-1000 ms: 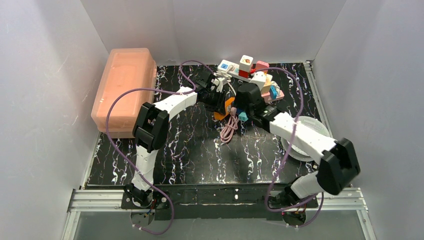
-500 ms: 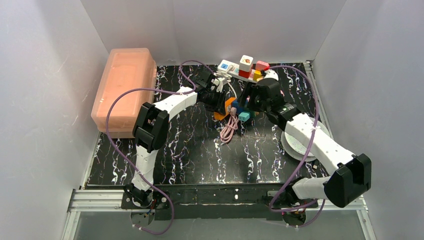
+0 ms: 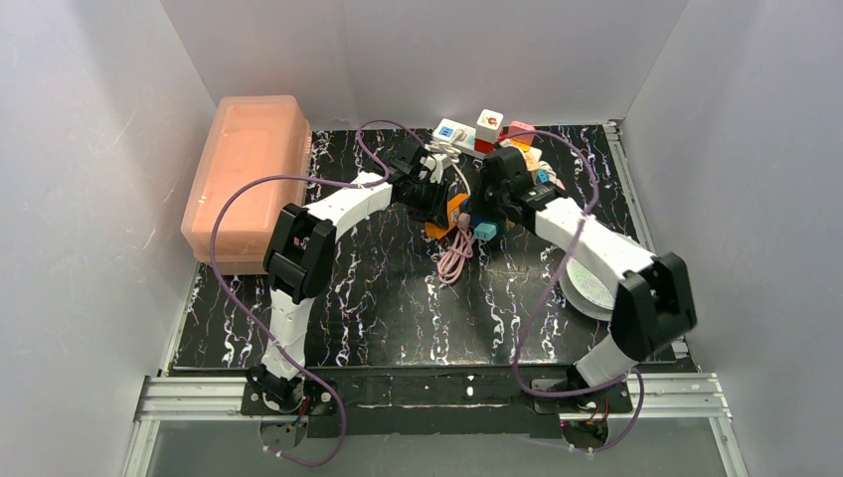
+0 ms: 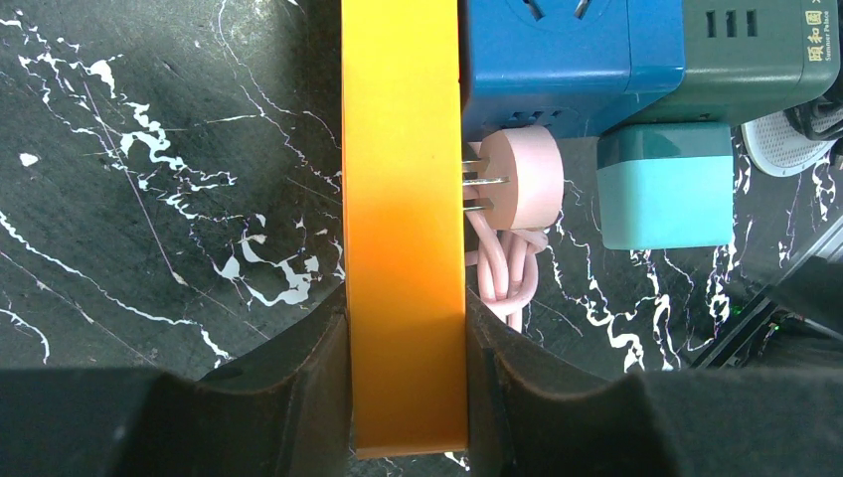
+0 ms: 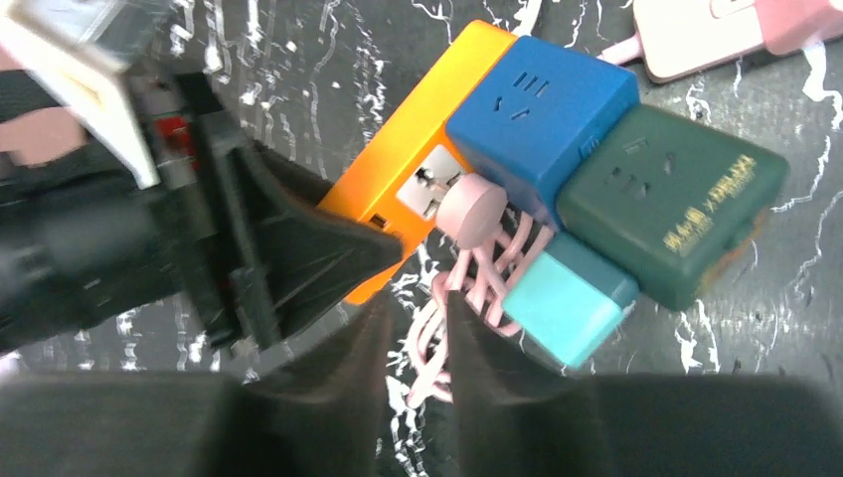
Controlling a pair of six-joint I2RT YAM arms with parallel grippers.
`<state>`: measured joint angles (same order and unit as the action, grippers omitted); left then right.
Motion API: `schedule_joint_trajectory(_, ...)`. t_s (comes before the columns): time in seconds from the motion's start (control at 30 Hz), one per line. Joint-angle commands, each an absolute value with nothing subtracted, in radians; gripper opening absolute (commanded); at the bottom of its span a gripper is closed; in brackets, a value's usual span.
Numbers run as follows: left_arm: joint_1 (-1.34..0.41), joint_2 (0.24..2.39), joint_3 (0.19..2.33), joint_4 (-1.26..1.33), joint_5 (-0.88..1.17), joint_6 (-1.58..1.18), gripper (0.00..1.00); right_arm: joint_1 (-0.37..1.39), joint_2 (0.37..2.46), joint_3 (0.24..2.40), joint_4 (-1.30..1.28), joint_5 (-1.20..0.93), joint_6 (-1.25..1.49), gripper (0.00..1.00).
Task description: Pull the plug off the socket
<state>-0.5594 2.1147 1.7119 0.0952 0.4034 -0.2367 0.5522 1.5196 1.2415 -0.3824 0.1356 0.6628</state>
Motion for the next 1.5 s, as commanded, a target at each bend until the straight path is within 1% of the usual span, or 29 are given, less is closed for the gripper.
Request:
schedule_joint_trajectory(0.0, -0.555, 1.98, 1.746, 0.041, 0.496, -0.243, 0.09, 0.564, 1.638, 1.351, -0.38, 0.125, 0.703, 0.47)
schedule_joint_trajectory(0.03, -0.555, 1.978, 1.743, 0.045, 0.495, -0.241, 0.09, 0.566, 1.656, 1.362, -0.385, 0.129, 0.708, 0.51)
schedule_joint_trajectory(0.13, -0.555, 1.971, 1.735, 0.052, 0.493, -0.239, 0.09, 0.573, 1.694, 1.381, -0.397, 0.149, 0.722, 0.58)
schedule_joint_trajectory(0.17, -0.555, 1.971, 1.733, 0.055, 0.492, -0.239, 0.09, 0.574, 1.704, 1.389, -0.408, 0.157, 0.726, 0.58)
schedule_joint_trajectory(0.4, -0.557, 1.966, 1.73, 0.06, 0.497, -0.232, 0.1, 0.589, 1.748, 1.391, -0.435, 0.268, 0.766, 0.58)
schedule_joint_trajectory(0.6, -0.557, 1.959, 1.724, 0.061, 0.495, -0.226, 0.1, 0.612, 1.814, 1.435, -0.488, 0.392, 0.788, 0.58)
schedule_joint_trajectory(0.93, -0.563, 1.962, 1.725, 0.064, 0.503, -0.227, 0.1, 0.623, 1.851, 1.446, -0.475, 0.438, 0.804, 0.58)
schedule_joint_trajectory(1.17, -0.567, 1.967, 1.725, 0.071, 0.505, -0.217, 0.1, 0.629, 1.794, 1.358, -0.475, 0.471, 0.809, 0.58)
schedule_joint_trajectory(1.2, -0.569, 1.966, 1.725, 0.071, 0.504, -0.216, 0.1, 0.629, 1.787, 1.343, -0.473, 0.474, 0.809, 0.79)
schedule_joint_trajectory(1.23, -0.569, 1.965, 1.724, 0.071, 0.505, -0.216, 0.1, 0.629, 1.784, 1.338, -0.471, 0.478, 0.809, 0.07)
schedule_joint_trajectory(1.27, -0.57, 1.964, 1.725, 0.071, 0.504, -0.213, 0.1, 0.629, 1.784, 1.338, -0.473, 0.479, 0.806, 0.01)
schedule_joint_trajectory(1.33, -0.571, 1.962, 1.725, 0.069, 0.505, -0.209, 0.1, 0.63, 1.783, 1.339, -0.457, 0.456, 0.783, 0.01)
schedule_joint_trajectory(1.4, -0.571, 1.96, 1.724, 0.068, 0.501, -0.204, 0.1, 0.637, 1.773, 1.336, -0.439, 0.454, 0.773, 0.11)
schedule_joint_trajectory(1.47, -0.571, 1.96, 1.721, 0.066, 0.499, -0.203, 0.1, 0.641, 1.767, 1.339, -0.427, 0.458, 0.767, 0.12)
